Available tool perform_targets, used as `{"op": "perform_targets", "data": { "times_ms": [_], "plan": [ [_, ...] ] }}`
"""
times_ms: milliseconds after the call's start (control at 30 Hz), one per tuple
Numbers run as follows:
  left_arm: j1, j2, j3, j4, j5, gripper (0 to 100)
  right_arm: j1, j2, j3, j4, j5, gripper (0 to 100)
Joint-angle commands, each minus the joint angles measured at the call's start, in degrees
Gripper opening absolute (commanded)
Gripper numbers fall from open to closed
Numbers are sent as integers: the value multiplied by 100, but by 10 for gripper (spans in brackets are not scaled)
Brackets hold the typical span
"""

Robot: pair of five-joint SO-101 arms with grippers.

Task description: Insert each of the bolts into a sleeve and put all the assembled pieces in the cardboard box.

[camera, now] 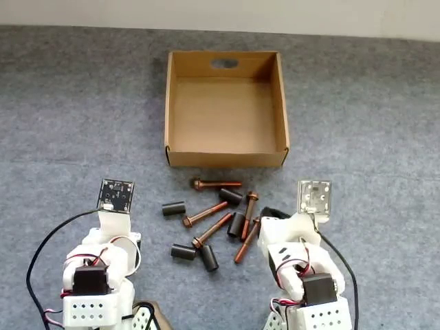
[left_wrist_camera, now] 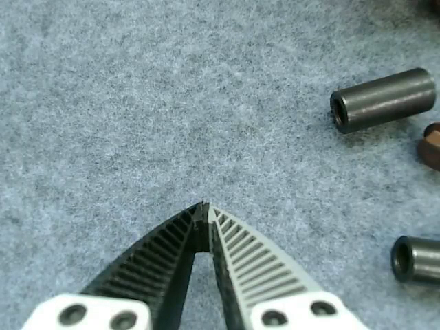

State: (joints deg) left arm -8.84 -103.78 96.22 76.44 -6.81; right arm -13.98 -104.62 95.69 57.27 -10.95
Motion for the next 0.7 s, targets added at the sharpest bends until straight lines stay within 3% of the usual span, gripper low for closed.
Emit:
{"op": "perform_targets", "data": {
  "times_ms": [0,233,533,600,667],
  "plan": [
    [-48,-40,101,26,0,10,31,-40,769,-251,44,5],
    [-48,-40,101,26,0,10,31,-31,769,-1218,44,5],
    [-48,-40,101,26,0,10,31,-31,769,-1147,149,6],
    [-48,-40,101,26,0,10,31,-40,725,-980,747,6],
    [-48,-40,101,26,0,10,66,-40,497,-532,1960,6]
  ]
}}
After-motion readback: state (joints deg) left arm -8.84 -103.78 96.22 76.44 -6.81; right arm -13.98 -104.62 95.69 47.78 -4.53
